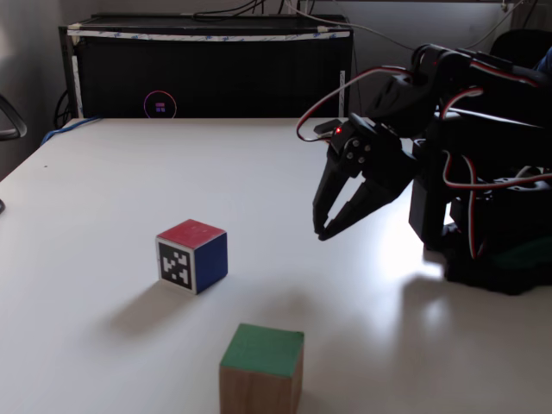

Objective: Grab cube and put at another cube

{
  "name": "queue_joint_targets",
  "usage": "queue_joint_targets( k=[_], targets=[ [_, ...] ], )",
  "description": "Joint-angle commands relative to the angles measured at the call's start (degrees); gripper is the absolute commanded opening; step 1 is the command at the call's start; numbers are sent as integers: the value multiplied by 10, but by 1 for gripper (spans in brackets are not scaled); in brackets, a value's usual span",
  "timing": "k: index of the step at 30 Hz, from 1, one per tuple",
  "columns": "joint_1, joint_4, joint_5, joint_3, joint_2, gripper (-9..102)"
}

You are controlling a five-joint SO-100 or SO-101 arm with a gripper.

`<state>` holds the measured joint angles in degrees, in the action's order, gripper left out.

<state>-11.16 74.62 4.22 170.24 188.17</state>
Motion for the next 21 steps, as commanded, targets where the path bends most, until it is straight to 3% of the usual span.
queue_joint_targets(
  k=[1,15,21],
  targets=[
    [33,-9,-12,-2,3,0],
    [32,-9,-13,-2,3,0],
    [26,-70,54,-18,3,0]
  ],
)
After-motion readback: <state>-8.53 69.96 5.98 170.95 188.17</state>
